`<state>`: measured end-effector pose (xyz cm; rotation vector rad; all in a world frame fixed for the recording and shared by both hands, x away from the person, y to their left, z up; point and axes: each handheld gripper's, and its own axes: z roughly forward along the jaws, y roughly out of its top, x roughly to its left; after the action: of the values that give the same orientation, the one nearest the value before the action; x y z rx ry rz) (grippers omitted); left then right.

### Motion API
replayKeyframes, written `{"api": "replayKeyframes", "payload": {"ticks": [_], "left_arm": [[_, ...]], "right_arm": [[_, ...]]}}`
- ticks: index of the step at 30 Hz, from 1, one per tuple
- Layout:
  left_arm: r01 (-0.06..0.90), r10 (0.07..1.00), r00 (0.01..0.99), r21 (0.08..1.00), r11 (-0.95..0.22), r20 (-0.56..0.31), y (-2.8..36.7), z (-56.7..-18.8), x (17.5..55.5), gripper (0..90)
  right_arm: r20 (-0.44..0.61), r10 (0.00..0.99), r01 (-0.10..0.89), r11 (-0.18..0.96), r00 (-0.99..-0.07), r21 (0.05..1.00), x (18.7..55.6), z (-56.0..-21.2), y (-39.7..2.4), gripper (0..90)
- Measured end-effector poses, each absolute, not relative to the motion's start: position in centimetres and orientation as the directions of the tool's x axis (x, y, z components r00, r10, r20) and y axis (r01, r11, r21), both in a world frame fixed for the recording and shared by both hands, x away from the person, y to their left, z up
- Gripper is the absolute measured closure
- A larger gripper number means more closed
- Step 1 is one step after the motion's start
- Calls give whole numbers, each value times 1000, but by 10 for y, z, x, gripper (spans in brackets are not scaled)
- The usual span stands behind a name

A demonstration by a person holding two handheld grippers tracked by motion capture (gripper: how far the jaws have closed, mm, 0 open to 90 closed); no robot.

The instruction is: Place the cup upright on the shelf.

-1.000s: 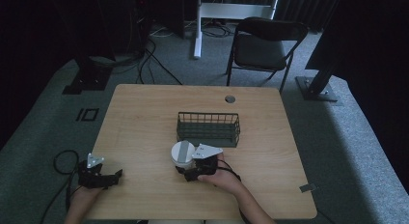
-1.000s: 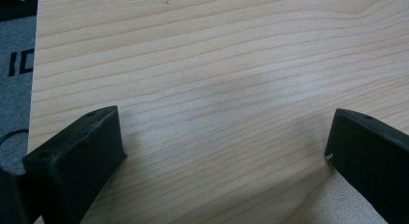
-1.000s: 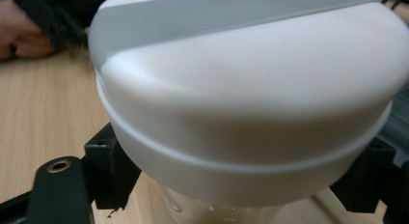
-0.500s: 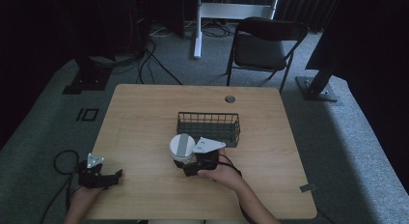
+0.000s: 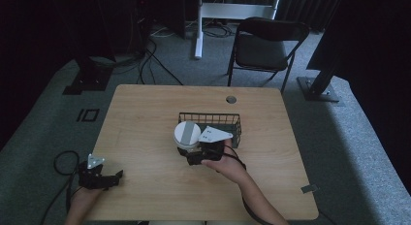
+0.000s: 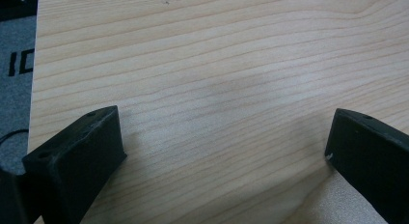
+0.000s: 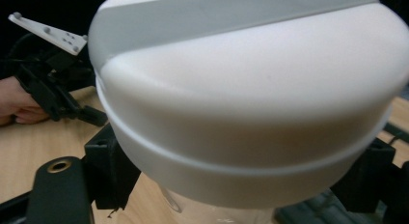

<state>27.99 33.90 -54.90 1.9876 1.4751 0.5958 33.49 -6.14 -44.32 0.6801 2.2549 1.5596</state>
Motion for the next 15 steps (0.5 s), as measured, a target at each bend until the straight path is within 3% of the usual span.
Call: {"api": "replayKeyframes", "payload": {"ticks": [15], "left_arm": [[695, 958, 285, 687, -212, 8, 339, -549, 280, 1]], "right_arm": [[6, 715, 217, 205, -699, 954, 360, -422, -82, 184]]}}
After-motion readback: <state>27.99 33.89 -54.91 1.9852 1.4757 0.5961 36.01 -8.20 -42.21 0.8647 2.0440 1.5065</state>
